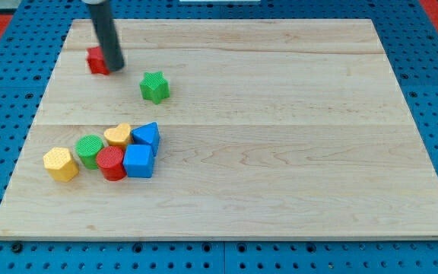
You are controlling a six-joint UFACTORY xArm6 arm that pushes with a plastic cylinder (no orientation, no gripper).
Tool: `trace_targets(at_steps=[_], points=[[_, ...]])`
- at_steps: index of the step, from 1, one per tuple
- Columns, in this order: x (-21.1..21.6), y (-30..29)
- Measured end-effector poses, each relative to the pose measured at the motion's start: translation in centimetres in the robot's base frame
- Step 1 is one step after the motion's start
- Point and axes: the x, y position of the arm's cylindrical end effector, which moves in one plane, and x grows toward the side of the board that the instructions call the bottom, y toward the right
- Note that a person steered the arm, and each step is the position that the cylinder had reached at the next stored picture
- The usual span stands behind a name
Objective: Move the red star to the top left of the board
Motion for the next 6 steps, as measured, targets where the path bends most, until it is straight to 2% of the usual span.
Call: trace_targets(at_steps=[1,2,3,4,5,6], points=[[-0.4,-2.3],[0.6,-7.6],[-1.9,-9.2],[-2.4,-2.8],[-5.2,0.4],[-0.9,2.6]])
